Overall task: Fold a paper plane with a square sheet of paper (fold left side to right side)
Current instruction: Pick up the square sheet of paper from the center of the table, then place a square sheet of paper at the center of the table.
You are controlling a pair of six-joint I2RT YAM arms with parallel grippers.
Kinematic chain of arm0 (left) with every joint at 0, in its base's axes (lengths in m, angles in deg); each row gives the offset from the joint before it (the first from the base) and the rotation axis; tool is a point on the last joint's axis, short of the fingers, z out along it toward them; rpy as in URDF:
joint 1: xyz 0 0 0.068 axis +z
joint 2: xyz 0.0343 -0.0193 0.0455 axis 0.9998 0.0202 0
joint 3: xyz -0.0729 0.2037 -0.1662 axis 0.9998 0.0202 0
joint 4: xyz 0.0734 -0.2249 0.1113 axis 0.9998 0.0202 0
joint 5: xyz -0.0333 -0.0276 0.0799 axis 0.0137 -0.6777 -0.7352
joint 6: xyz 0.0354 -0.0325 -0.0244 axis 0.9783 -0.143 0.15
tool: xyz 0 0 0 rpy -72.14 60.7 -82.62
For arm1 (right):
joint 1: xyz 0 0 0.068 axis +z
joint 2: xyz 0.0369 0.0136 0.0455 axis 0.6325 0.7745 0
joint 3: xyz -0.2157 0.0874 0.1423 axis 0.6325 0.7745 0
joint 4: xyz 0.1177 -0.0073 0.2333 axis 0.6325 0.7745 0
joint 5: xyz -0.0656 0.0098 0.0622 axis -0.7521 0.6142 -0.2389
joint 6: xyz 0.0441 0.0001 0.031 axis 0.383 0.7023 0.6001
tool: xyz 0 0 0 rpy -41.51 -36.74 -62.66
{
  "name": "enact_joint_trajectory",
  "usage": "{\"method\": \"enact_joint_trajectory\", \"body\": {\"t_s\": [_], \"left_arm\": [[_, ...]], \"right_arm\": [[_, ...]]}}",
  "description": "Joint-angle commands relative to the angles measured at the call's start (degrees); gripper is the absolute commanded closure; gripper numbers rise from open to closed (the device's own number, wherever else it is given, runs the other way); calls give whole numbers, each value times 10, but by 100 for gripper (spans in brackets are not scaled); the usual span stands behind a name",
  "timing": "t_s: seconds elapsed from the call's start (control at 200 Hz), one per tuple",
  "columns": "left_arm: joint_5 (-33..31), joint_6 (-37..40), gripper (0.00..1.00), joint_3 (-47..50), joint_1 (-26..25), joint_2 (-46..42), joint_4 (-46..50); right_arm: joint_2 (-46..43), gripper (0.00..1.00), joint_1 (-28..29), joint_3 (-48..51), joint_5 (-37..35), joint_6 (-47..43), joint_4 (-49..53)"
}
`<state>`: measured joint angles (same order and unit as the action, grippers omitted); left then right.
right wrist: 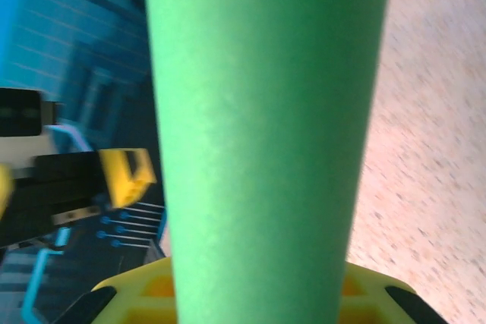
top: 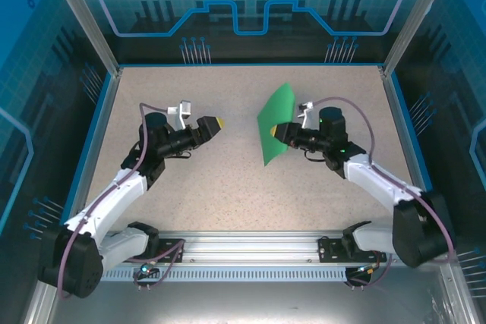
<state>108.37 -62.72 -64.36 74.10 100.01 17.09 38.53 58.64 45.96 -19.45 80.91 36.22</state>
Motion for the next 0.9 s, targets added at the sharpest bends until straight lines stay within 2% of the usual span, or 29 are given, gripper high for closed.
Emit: {"method": "enact_joint_trajectory", "body": {"t_s": [0.0, 0.24, 0.47, 0.785, 0.895], "left_arm": [[39, -62, 3, 3, -8, 7, -102], [39, -65, 2, -51, -67, 47, -145], [43, -74, 2, -88, -101, 89, -177], [52, -97, 3, -126, -131, 156, -219], [55, -116, 9, -126, -134, 170, -252]], "right_arm": [[-50, 76, -11, -16, 40, 43, -38], [-95, 74, -6, -31, 47, 137, -114], [-104, 72, 13, -39, 38, 193, -170], [-88, 72, 40, -45, 30, 225, -213], [-88, 71, 43, -45, 28, 225, -214]]}}
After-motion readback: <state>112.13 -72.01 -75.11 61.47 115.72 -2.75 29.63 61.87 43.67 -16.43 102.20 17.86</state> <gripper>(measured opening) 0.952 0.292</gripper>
